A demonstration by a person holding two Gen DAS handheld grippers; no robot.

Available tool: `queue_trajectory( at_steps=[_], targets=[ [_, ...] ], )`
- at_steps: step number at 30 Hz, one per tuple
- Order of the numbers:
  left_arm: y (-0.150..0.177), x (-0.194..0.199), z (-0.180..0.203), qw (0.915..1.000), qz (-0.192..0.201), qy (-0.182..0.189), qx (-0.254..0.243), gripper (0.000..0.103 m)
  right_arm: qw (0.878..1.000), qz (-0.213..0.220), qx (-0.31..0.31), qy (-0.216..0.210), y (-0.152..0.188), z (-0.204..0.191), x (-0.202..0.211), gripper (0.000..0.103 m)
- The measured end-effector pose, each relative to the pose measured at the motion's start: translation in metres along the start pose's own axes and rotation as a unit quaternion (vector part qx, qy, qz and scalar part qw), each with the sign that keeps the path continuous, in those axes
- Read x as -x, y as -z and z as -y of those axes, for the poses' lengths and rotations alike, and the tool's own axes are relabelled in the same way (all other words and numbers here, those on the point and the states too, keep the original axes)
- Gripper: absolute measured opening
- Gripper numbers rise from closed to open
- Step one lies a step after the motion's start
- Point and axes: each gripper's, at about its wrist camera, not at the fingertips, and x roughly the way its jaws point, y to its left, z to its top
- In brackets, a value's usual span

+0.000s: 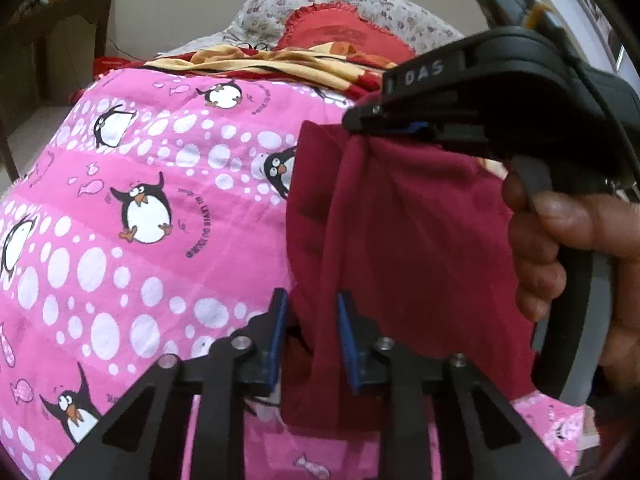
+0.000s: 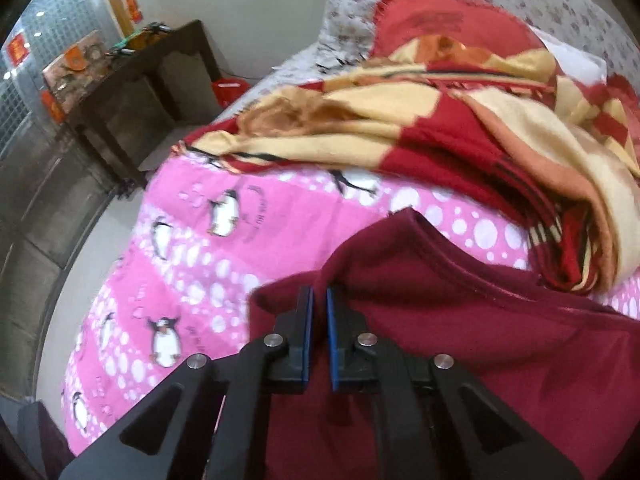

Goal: Fold small clothes

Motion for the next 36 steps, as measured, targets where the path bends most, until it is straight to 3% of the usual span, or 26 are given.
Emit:
queue_trajectory(
  at_steps=[2, 7, 9, 12, 13, 14, 17, 23, 28, 30, 32, 33, 35, 36],
  targets=[
    [0.0, 0.006, -0.005, 0.9999, 0.001, 0.012, 0.008, 0.015, 1.0, 0.007, 0.006, -0.009, -0.001, -0.008, 0.003, 0.033],
    [0.004, 0.007, -0.005, 1.0, -0.003, -0.006, -0.004, 0.016, 1.0, -0.018, 0.007, 0.001, 0.005, -0.01, -0.025, 0.033],
    [0.004, 0.007, -0.007, 1.0, -0.005, -0.007, 0.001, 0.022, 1.0, -0.012, -0.022, -0.019, 0.008, 0.001, -0.024, 0.033],
    [0.004, 0.011, -0.011, 0.9999, 0.0, -0.007, 0.011, 0.045, 0.998, -0.002, -0.046, -0.049, 0.01, 0.011, -0.006, 0.038],
    [0.004, 0.012, -0.013, 0.9998, 0.003, -0.005, 0.017, 0.054, 0.998, -0.001, -0.047, -0.051, 0.01, 0.012, -0.001, 0.046],
    [0.004, 0.012, -0.015, 0.9997, 0.006, -0.002, 0.024, 0.058, 0.998, 0.001, -0.046, -0.049, 0.01, 0.013, 0.004, 0.054],
    [0.005, 0.01, -0.015, 0.9996, 0.002, -0.001, 0.027, 0.058, 0.999, -0.012, -0.025, -0.041, 0.009, 0.005, 0.006, 0.062],
    [0.017, 0.006, -0.012, 0.9997, -0.01, -0.002, 0.022, 0.059, 0.994, -0.066, 0.059, 0.058, 0.015, -0.032, -0.029, 0.072],
    [0.023, 0.008, -0.018, 0.9995, -0.008, 0.002, 0.031, 0.068, 0.992, -0.045, 0.079, 0.088, 0.021, -0.045, -0.043, 0.085],
    [0.022, 0.008, -0.017, 0.9996, -0.007, -0.002, 0.027, 0.07, 0.99, -0.033, 0.09, 0.102, 0.026, -0.046, -0.043, 0.083],
    [0.022, 0.01, -0.018, 0.9997, -0.006, -0.005, 0.022, 0.071, 0.987, -0.031, 0.099, 0.125, 0.027, -0.045, -0.04, 0.062],
    [0.022, 0.012, -0.018, 0.9998, -0.006, -0.005, 0.021, 0.071, 0.988, -0.032, 0.093, 0.115, 0.026, -0.041, -0.038, 0.06],
    [0.02, 0.012, -0.017, 0.9998, -0.005, -0.005, 0.018, 0.074, 0.992, -0.035, 0.077, 0.094, 0.024, -0.032, -0.031, 0.045],
    [0.019, 0.013, -0.017, 0.9999, -0.002, -0.005, 0.015, 0.075, 0.995, -0.033, 0.059, 0.071, 0.023, -0.024, -0.025, 0.044]
  ],
)
